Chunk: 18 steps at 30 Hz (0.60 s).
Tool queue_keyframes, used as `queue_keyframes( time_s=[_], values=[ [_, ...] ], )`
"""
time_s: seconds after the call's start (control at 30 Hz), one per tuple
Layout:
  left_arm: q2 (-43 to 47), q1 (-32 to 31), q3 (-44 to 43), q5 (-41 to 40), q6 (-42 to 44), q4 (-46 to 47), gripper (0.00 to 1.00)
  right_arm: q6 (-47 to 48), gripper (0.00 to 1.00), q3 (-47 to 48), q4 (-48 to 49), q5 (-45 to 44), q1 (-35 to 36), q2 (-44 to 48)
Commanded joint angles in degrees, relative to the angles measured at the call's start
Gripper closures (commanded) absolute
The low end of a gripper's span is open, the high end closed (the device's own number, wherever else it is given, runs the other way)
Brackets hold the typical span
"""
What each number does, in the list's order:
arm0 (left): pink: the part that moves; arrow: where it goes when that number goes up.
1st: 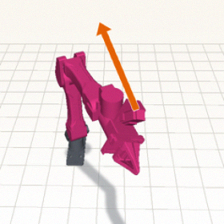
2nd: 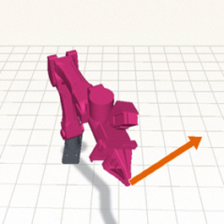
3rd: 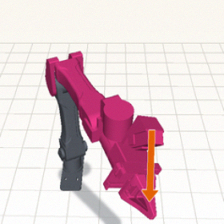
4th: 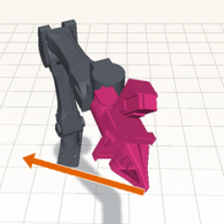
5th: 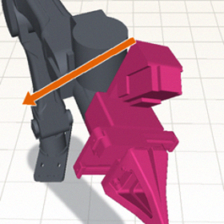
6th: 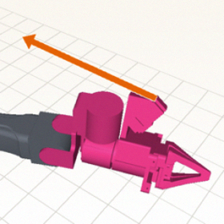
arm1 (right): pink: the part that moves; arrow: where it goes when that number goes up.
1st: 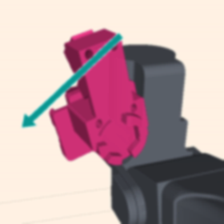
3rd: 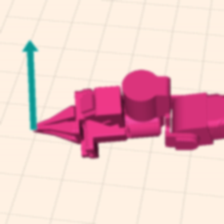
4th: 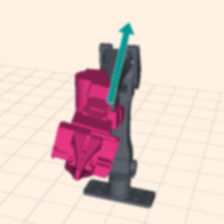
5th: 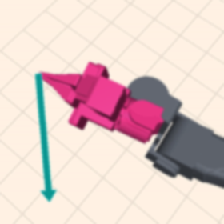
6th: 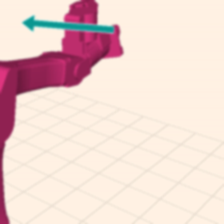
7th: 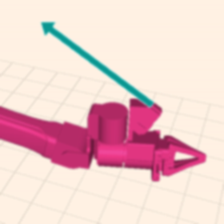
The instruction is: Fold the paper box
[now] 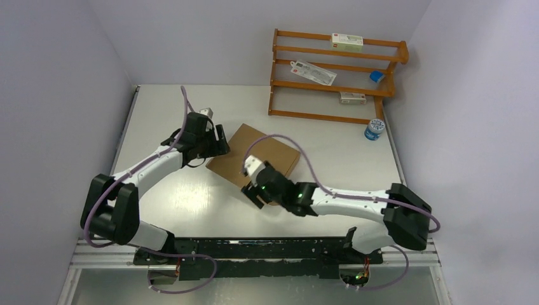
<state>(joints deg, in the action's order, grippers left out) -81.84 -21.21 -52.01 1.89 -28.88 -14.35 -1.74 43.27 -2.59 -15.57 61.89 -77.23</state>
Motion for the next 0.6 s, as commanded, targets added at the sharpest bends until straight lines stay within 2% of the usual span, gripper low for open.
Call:
queue_keyframes(
  time_s=[0.0, 0.2, 0.33, 0.43, 0.57],
  values=[
    [-2.63, 0.6, 0.08, 3.33, 0.43, 5.12, 0.28, 8.3, 0.22, 3.93, 0.84, -12.31, 8.26, -4.46],
    [-5.43, 0.56, 2.26, 3.52, -0.23, 8.46, 0.33, 12.2, 0.21, 7.85, -0.81, -24.64, 17.11, -12.26],
    [-6.38, 0.56, 2.87, 5.09, -0.25, 9.12, 0.39, 15.38, 0.25, 8.32, 1.57, -32.74, 18.31, -17.6],
    [-5.86, 0.56, 3.82, 5.33, -0.46, 9.41, 0.4, 16.81, 0.31, 9.05, 2.25, -35.97, 18.63, -21.19],
    [-4.18, 0.48, 4.45, 5.37, -0.72, 9.21, 0.41, 18.34, 0.47, 8.44, 5.28, -38.44, 18.84, -21.98]
  ],
)
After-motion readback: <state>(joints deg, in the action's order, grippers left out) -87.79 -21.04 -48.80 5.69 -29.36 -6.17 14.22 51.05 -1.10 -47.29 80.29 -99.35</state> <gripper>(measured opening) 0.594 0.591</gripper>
